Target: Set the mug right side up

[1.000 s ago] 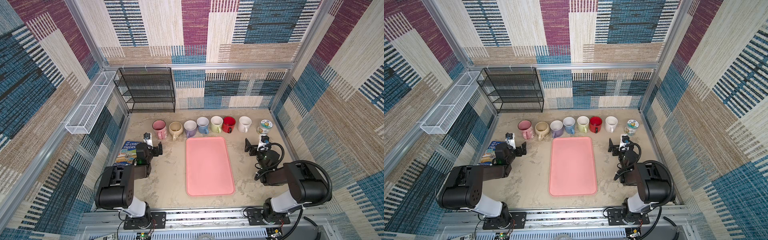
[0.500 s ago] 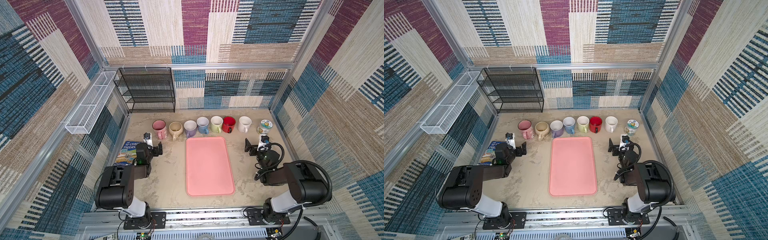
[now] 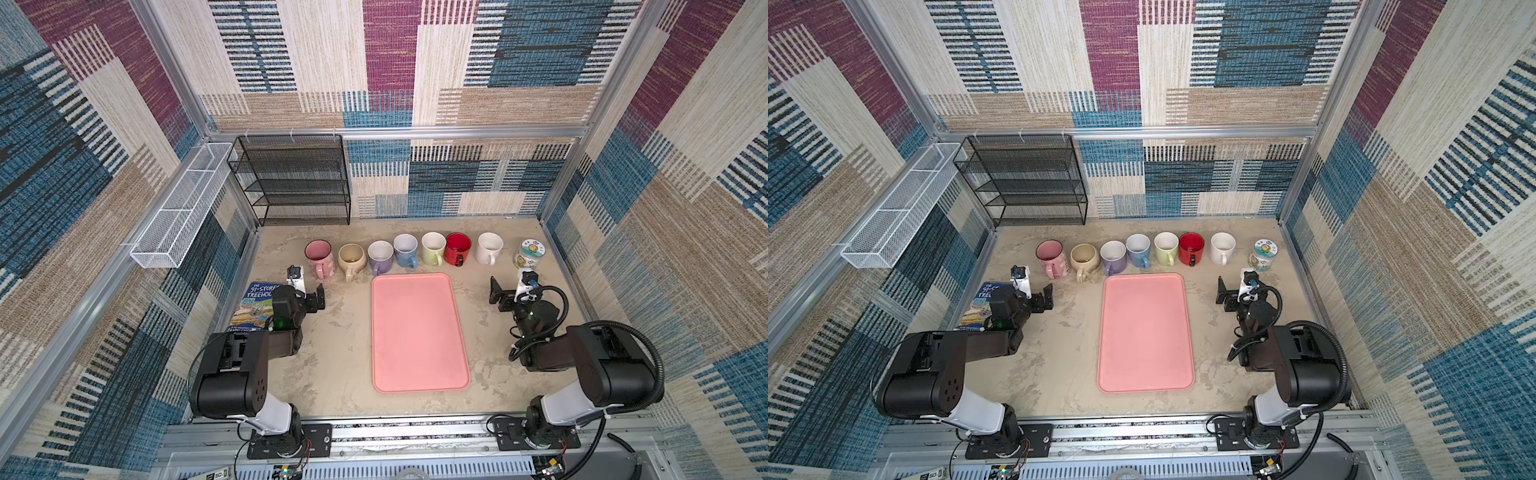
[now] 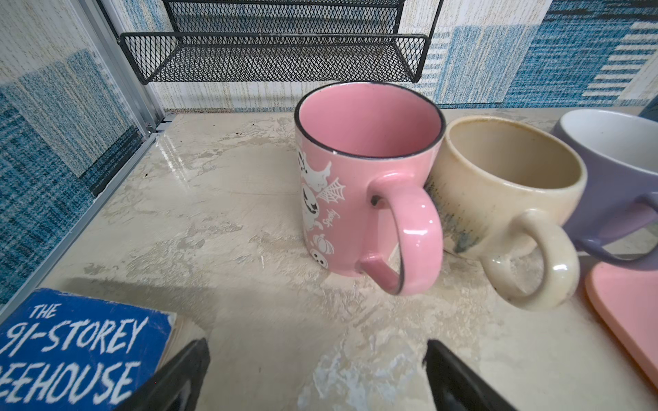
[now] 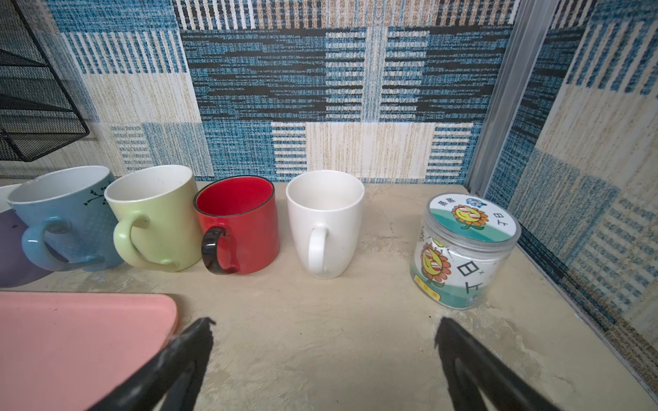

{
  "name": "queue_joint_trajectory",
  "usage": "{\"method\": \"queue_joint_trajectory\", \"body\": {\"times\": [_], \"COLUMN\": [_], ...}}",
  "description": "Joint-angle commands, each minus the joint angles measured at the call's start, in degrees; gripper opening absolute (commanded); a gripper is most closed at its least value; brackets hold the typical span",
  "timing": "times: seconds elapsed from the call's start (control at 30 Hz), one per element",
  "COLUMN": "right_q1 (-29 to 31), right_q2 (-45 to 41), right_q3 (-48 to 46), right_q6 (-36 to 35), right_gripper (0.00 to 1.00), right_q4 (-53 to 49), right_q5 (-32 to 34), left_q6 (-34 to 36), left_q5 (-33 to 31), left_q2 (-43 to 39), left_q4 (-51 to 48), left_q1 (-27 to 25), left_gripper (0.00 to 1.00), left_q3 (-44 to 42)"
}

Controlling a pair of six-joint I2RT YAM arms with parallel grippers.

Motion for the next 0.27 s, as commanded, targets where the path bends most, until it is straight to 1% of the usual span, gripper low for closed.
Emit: {"method": "queue_joint_trajectory", "body": {"times": [0.0,0.23], "right_q1": [0.03,0.03], "right_q2": [-0.21,-0.16], "right_q3": [-0.04,0.02], "right_q6": [0.40,0.40], "right_gripper": [1.00,1.00], "right_q4": [0.35,0.35], "right_q5": [0.13,0.13], "left_q6": [-0.49,-0.48], "left_q5": [0.74,1.12], "left_q2": [-0.10,-0.10], "left_q4": [0.46,0.51], "left_q1": [0.11,0.10], "left_gripper": [0.99,0.99], "left_q3": [-0.13,-0.13]}}
